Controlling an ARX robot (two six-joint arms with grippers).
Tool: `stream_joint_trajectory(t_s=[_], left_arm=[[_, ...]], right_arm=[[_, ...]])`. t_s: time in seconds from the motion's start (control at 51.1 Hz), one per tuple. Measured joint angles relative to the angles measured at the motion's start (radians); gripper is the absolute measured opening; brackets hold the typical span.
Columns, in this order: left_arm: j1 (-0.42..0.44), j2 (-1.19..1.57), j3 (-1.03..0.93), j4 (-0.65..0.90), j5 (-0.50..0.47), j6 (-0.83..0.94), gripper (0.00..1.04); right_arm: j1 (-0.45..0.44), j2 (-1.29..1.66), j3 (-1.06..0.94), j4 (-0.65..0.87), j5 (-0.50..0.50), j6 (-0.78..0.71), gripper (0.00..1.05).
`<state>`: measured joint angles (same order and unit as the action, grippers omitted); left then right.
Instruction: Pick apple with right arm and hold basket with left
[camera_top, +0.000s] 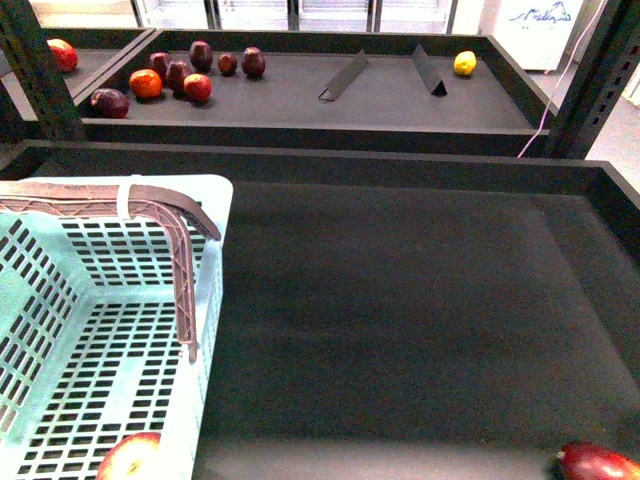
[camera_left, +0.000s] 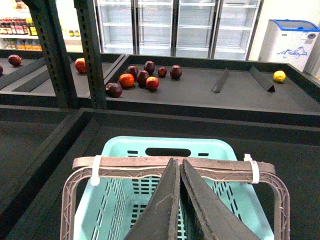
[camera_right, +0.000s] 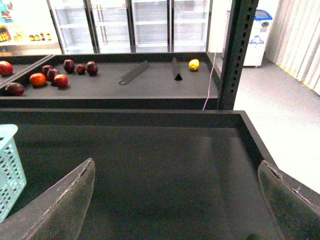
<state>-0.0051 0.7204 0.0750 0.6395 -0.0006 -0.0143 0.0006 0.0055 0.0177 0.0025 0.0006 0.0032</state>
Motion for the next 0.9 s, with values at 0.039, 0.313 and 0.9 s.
stream_joint_trajectory(t_s=[0.039, 0.313, 0.9], left_arm=[[0.000, -0.034, -0.011, -0.025, 0.001, 0.001, 0.04], [0.001, -0.163, -0.060, -0.093, 0.001, 0.003, 0.04], [0.001, -0.453, -0.060, -0.371, 0.001, 0.003, 0.03]], right_arm=[[0.000, 0.000, 0.000, 0.000, 0.000, 0.000, 0.96], [0.000, 0.000, 0.000, -0.001, 0.000, 0.000, 0.96], [0.000, 0.000, 0.000, -0.001, 0.000, 0.000, 0.96]])
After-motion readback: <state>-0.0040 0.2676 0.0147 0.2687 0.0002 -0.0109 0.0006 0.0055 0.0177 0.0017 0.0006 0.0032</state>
